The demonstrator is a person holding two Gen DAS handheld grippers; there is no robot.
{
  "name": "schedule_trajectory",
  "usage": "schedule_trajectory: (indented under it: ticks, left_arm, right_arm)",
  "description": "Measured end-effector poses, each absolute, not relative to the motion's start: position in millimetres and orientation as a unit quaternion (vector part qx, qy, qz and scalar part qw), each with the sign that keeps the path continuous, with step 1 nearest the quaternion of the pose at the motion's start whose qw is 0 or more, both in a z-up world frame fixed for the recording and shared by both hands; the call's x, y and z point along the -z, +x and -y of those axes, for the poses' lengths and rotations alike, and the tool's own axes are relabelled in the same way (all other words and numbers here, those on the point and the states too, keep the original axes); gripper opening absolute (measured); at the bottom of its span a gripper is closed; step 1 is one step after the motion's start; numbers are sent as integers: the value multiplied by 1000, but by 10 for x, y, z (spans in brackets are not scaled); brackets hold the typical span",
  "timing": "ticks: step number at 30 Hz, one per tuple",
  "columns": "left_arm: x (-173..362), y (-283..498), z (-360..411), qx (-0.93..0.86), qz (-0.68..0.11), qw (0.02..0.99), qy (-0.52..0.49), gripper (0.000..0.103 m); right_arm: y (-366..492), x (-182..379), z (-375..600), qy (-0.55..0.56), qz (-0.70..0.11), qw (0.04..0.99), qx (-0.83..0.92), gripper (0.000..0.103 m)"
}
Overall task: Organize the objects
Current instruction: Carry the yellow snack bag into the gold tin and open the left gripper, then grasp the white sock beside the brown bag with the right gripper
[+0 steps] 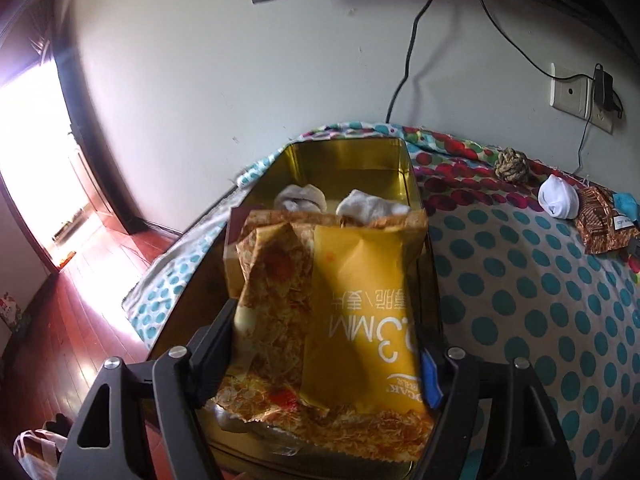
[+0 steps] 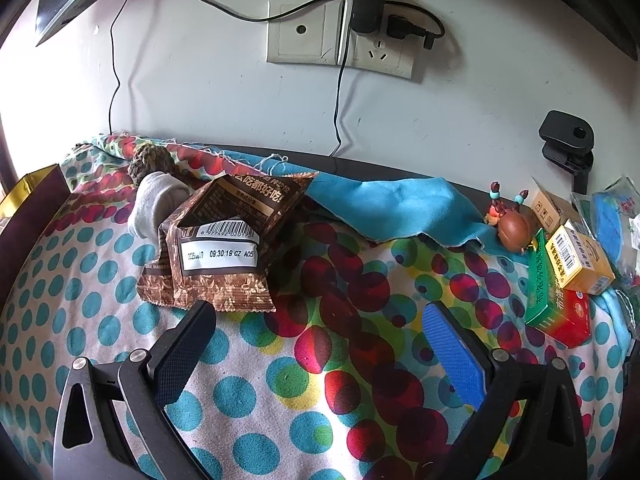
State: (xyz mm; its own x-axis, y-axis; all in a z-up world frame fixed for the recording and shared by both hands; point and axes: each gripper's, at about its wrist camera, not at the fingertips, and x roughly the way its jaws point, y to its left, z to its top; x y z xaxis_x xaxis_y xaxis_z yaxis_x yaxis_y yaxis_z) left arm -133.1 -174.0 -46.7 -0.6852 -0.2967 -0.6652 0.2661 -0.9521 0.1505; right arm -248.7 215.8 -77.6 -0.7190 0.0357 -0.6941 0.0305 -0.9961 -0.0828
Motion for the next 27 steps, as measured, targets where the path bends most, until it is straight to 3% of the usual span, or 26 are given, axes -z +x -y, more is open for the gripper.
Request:
schedule_trajectory:
  ticks: [9,20,27]
  left_arm:
    - [303,-918,1821,938,-4,156,308,90]
    - [258,-765,1910,943,-32,150,294,92]
    - [97,-274,1903,959,-56,145,235,92]
  right_arm:
    - [-2509,810,-2121,-383,57,-2,-922,103]
    - [-2530,852,-1983,-393,93,-15,-915,103]
    - [-2476,804,-1976,-379,88,-19,-921,103]
